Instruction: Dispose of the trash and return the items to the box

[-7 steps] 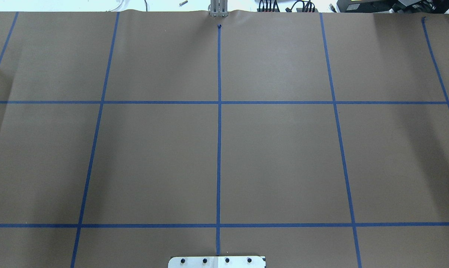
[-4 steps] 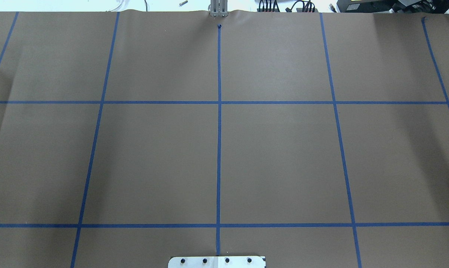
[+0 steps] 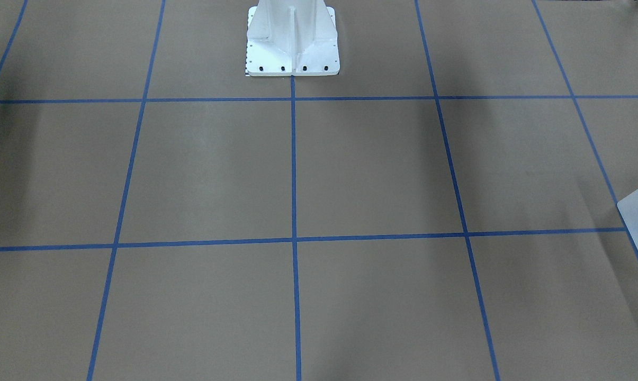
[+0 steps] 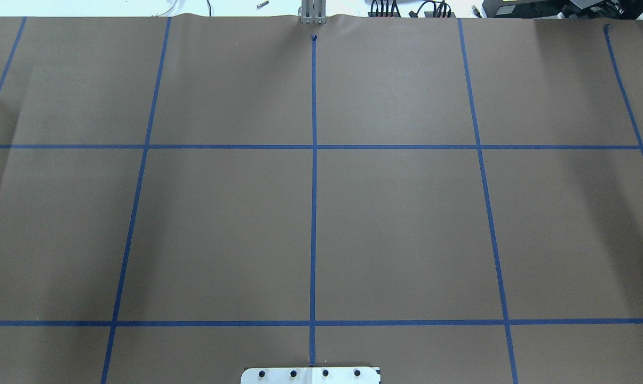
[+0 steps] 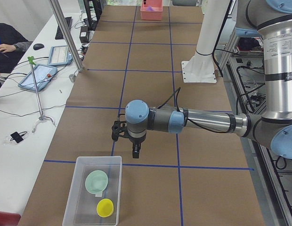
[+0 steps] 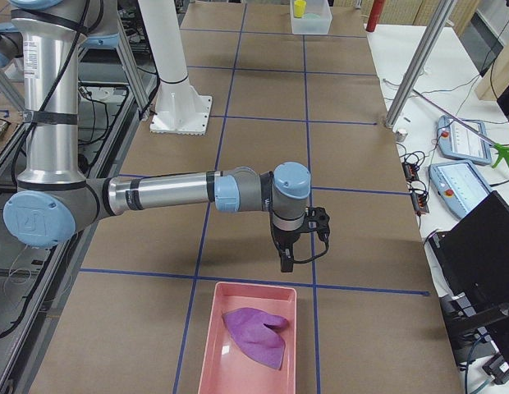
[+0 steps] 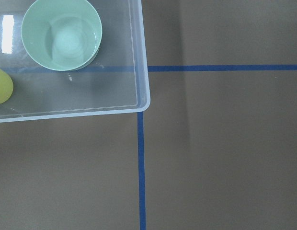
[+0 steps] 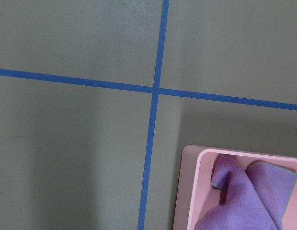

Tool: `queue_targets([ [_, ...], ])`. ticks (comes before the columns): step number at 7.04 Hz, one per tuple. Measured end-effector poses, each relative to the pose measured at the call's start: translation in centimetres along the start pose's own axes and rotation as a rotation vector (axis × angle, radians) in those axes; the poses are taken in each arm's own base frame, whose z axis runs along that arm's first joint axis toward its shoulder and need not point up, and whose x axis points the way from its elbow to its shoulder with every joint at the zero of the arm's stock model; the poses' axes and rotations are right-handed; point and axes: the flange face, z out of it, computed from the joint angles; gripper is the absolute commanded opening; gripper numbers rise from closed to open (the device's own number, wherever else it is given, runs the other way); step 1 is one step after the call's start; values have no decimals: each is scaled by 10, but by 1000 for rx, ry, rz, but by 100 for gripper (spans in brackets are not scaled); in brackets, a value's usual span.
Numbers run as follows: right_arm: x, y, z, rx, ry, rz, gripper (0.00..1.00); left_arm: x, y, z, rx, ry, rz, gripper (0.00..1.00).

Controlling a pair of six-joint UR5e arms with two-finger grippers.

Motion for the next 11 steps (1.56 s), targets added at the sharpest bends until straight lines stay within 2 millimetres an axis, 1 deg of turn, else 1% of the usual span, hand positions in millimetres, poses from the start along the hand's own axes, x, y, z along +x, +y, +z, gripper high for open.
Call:
queue_targets([
  [6, -2, 3, 5, 15, -4, -23, 100, 1, -1, -1, 2, 1, 3, 99],
  [11, -9, 2, 10, 4, -7, -36, 100, 0, 0, -1, 3, -1, 2, 99],
])
